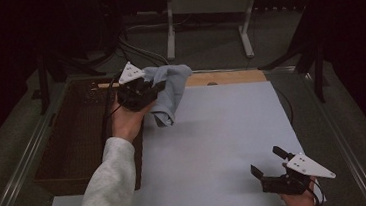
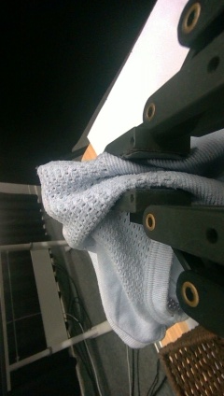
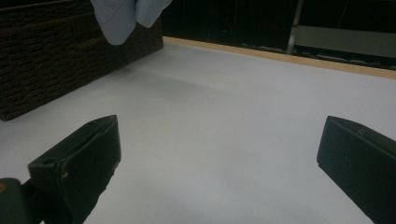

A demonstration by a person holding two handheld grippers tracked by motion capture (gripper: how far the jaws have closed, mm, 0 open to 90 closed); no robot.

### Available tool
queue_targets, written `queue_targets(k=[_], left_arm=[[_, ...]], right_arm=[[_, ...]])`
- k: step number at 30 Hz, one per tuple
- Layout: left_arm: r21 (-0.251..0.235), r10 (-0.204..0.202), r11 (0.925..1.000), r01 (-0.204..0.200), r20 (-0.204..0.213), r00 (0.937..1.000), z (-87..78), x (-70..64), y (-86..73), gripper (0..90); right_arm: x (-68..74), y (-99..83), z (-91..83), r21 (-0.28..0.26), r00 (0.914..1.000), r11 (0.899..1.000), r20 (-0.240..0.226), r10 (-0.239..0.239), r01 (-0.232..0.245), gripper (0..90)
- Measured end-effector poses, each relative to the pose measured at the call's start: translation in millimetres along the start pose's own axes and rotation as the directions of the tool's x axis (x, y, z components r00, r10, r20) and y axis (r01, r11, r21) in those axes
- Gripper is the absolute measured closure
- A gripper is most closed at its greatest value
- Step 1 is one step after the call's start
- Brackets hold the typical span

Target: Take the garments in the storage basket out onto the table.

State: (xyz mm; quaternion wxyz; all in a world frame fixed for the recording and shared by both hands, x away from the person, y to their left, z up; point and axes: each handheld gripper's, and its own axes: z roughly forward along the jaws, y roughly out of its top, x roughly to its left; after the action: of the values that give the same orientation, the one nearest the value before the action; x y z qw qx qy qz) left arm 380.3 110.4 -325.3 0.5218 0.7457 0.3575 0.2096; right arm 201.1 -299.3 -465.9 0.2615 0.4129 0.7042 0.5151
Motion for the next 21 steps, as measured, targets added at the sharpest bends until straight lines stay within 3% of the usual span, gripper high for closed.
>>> queue_targets(k=[21], left_arm=[[0.004, -0.007, 1.0, 0.007, 0.038, 0.9992, 11.2, -9.9, -4.7, 78.0]], right_arm=[[-0.1, 0.1, -0.1, 0.0, 1.0, 1.0, -0.001, 0.0, 0.0, 0.0]])
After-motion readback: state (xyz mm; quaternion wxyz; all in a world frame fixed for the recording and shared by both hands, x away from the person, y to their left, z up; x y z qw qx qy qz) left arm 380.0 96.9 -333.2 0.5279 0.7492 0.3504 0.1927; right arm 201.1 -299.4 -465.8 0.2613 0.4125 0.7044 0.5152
